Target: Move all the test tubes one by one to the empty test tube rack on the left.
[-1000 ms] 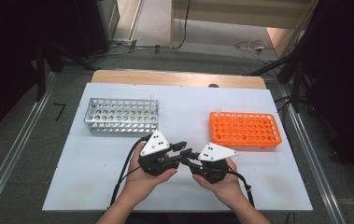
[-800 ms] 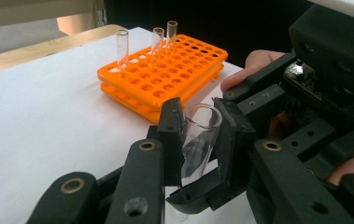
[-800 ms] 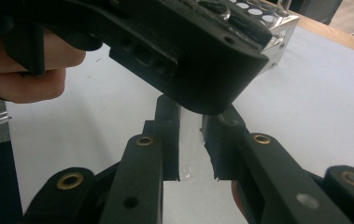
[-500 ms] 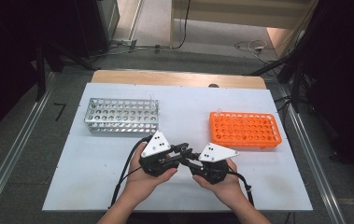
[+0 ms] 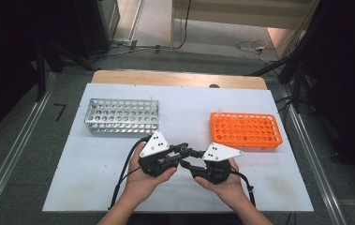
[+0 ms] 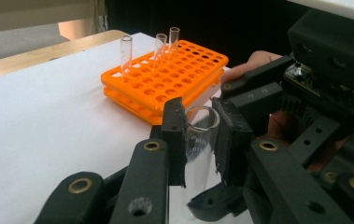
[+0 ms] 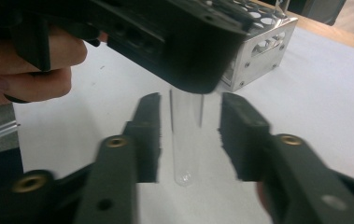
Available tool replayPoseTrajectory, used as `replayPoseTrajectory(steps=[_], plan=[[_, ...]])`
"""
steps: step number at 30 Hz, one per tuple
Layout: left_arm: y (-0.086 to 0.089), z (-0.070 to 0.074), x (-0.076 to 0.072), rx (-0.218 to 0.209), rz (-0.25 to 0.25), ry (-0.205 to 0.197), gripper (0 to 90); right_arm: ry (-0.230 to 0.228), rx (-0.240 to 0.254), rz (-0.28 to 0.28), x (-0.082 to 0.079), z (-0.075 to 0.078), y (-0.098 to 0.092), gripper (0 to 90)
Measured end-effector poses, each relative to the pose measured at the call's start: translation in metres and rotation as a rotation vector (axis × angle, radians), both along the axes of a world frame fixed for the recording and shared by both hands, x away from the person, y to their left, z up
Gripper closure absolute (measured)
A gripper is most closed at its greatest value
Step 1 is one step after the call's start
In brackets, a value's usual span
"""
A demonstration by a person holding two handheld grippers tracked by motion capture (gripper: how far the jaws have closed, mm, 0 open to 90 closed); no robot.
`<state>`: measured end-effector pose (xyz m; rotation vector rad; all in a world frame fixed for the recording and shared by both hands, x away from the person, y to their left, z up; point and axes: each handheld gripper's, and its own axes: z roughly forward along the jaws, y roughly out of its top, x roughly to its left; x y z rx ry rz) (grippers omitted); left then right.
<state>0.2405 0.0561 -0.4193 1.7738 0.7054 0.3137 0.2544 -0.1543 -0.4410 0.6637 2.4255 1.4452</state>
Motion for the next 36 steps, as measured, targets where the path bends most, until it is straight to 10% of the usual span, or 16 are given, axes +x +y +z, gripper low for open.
replayPoseTrajectory(steps=[11, 36], plan=[[0.011, 0.002, 0.004, -0.009, 0.034, 0.003, 75.9, 0.04, 0.056, 0.019, 0.007, 0.001, -0.021, 2.7], [0.055, 0.019, 0.039, -0.009, 0.171, -0.016, 75.9, 0.046, 0.071, -0.101, 0.008, -0.004, -0.099, 1.3]])
